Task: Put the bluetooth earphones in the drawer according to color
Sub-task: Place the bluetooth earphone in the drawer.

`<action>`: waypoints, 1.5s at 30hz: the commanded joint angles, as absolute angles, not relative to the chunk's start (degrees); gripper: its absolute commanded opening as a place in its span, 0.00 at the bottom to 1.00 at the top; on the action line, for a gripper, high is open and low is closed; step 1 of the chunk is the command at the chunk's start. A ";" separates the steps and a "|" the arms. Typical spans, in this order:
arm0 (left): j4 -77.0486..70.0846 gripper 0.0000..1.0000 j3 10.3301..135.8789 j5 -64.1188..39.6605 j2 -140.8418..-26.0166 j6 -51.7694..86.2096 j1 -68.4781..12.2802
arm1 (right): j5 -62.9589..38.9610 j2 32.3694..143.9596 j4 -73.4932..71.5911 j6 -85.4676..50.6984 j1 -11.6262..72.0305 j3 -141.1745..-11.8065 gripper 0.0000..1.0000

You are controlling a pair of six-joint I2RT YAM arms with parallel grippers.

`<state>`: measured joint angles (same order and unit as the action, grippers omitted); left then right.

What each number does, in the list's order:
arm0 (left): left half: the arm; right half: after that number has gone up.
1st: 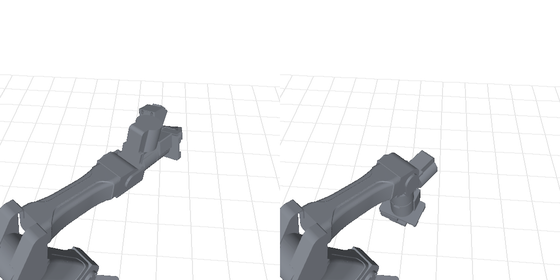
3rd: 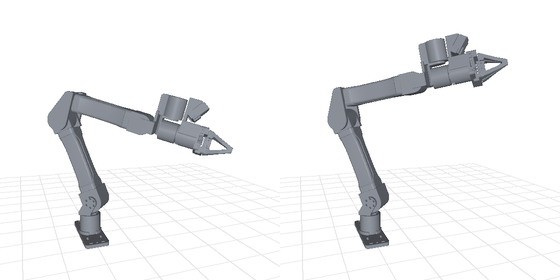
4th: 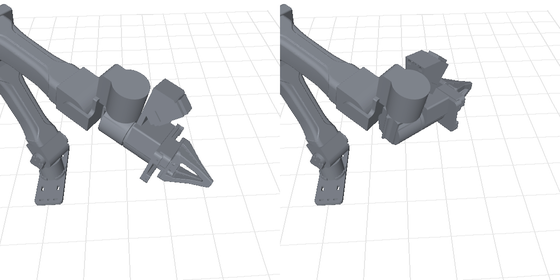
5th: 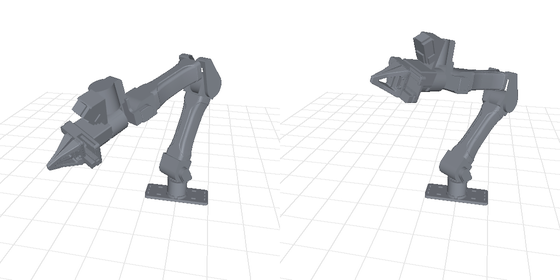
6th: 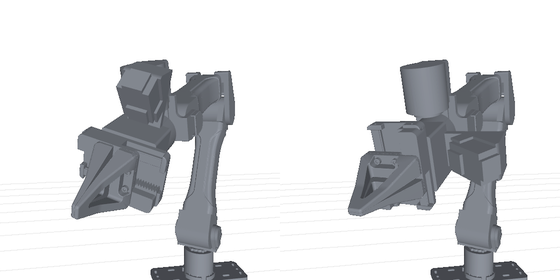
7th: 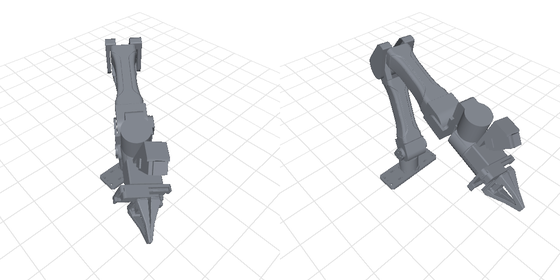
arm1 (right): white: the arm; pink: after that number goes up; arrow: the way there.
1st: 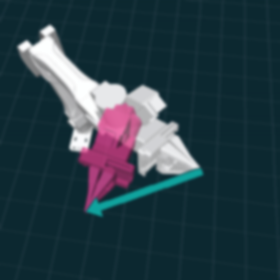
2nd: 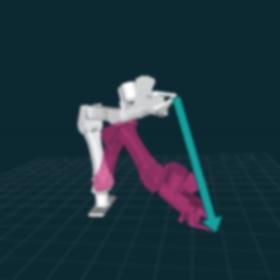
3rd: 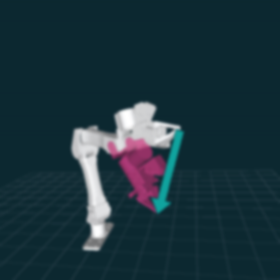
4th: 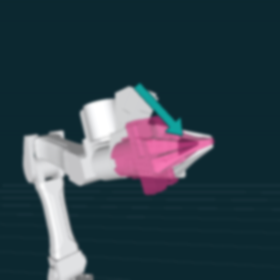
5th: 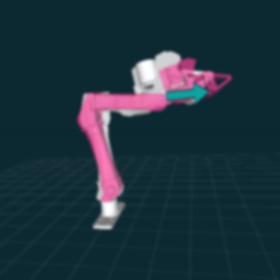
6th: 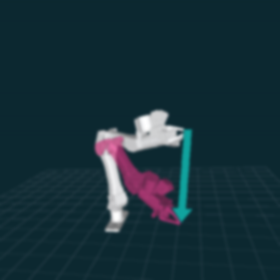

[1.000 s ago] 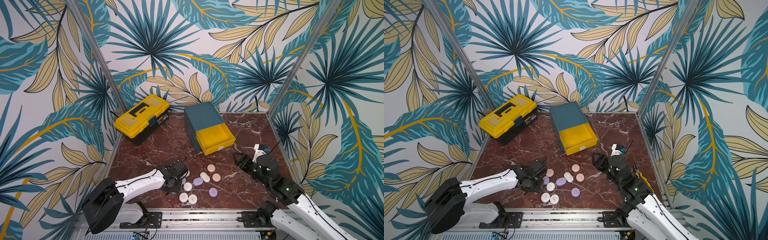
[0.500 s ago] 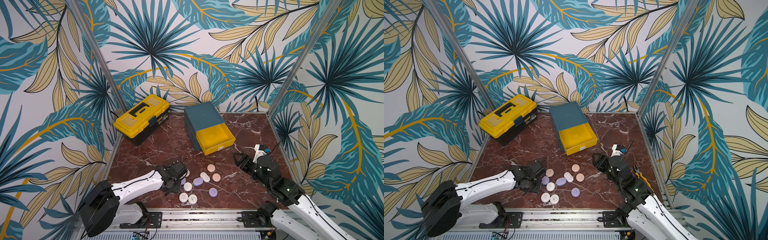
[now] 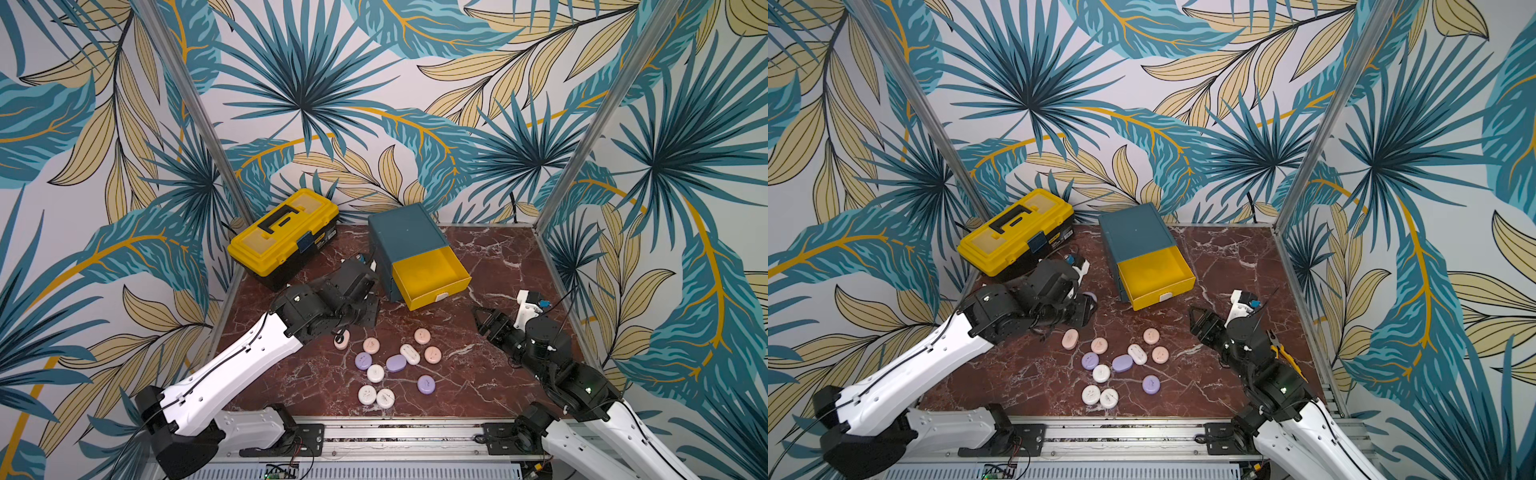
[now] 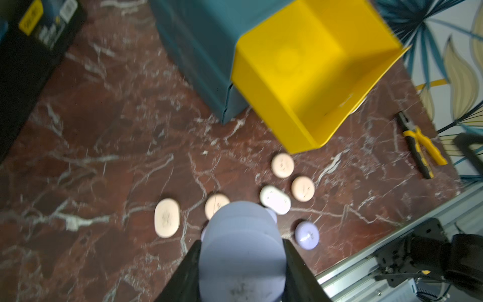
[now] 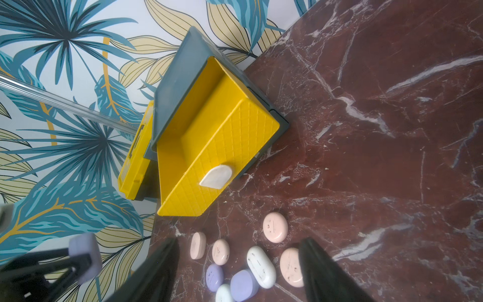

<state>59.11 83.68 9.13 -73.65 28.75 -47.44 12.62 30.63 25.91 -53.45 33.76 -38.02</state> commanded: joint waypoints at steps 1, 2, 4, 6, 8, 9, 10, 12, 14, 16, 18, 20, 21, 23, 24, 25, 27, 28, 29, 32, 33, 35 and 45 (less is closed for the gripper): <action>56.67 0.20 90.84 8.00 -81.03 22.87 -47.64 | 14.60 28.83 27.71 -52.19 33.80 -37.18 0.77; 55.92 0.20 93.06 7.15 -83.10 22.26 -47.74 | 14.93 28.22 28.08 -52.16 33.82 -37.07 0.77; 54.80 0.20 96.64 6.51 -87.61 21.48 -47.76 | 15.46 27.32 28.85 -52.01 33.84 -37.17 0.77; 54.24 0.20 100.71 4.18 -92.43 20.77 -47.81 | 15.86 26.66 29.50 -51.86 33.80 -37.18 0.77; 54.00 0.19 104.39 3.33 -96.34 20.07 -47.82 | 15.85 26.50 29.87 -51.81 33.78 -37.14 0.77; 54.17 0.19 106.36 3.31 -98.34 19.64 -47.89 | 15.92 26.41 30.05 -51.86 33.77 -37.09 0.77; 54.54 0.19 108.47 3.32 -99.98 19.37 -47.90 | 15.95 26.44 30.12 -51.86 33.80 -37.09 0.77; 55.45 0.19 112.52 3.22 -103.24 18.69 -48.07 | 16.01 26.21 30.30 -51.90 33.76 -37.00 0.77; 55.77 0.19 115.43 3.38 -105.81 18.14 -48.16 | 16.24 26.06 30.37 -51.94 33.80 -36.91 0.77; 55.81 0.19 117.60 3.48 -108.03 17.70 -48.18 | 16.50 25.86 30.34 -51.86 33.81 -36.83 0.78; 55.89 0.19 119.37 4.09 -110.30 17.09 -48.25 | 16.52 25.93 30.49 -51.64 33.78 -36.90 0.77; 57.27 0.19 122.06 4.46 -112.74 16.34 -48.26 | 16.62 26.02 30.50 -51.59 33.77 -37.00 0.77; 58.77 0.19 124.09 4.74 -114.28 15.95 -48.25 | 16.61 26.03 30.52 -51.50 33.83 -37.08 0.77; 60.91 0.19 127.57 4.97 -116.99 15.29 -48.20 | 16.70 26.10 30.58 -51.29 33.84 -37.17 0.78; 61.41 0.19 129.08 4.85 -118.24 15.09 -48.19 | 16.80 26.11 30.59 -51.26 33.80 -37.18 0.78; 61.69 0.19 130.02 4.84 -119.09 14.91 -48.20 | 16.82 26.19 30.64 -51.17 33.78 -37.24 0.78; 61.27 0.19 131.14 4.97 -120.69 14.62 -48.21 | 16.86 26.26 30.63 -51.02 33.79 -37.27 0.78; 61.17 0.19 131.69 4.82 -121.55 14.62 -48.12 | 16.92 26.24 30.60 -51.06 33.79 -37.25 0.78; 61.64 0.19 132.76 4.66 -122.63 14.62 -48.06 | 16.88 26.22 30.65 -50.95 33.75 -37.22 0.78; 62.49 0.19 135.65 4.65 -125.56 14.56 -48.08 | 16.89 26.26 30.67 -50.89 33.79 -37.31 0.78; 62.45 0.19 136.21 4.82 -126.21 14.59 -47.99 | 16.93 26.19 30.76 -50.81 33.83 -37.35 0.78; 62.40 0.19 137.36 4.92 -127.33 14.76 -47.95 | 16.90 26.11 30.89 -50.63 33.79 -37.52 0.78; 61.19 0.19 140.06 9.76 -130.40 14.71 -47.46 | 17.29 26.19 31.61 -49.86 33.72 -38.23 0.78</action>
<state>62.35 137.19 7.27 -130.19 15.31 -47.72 16.27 26.57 30.37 -51.13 33.76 -37.98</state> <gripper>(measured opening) 0.455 0.781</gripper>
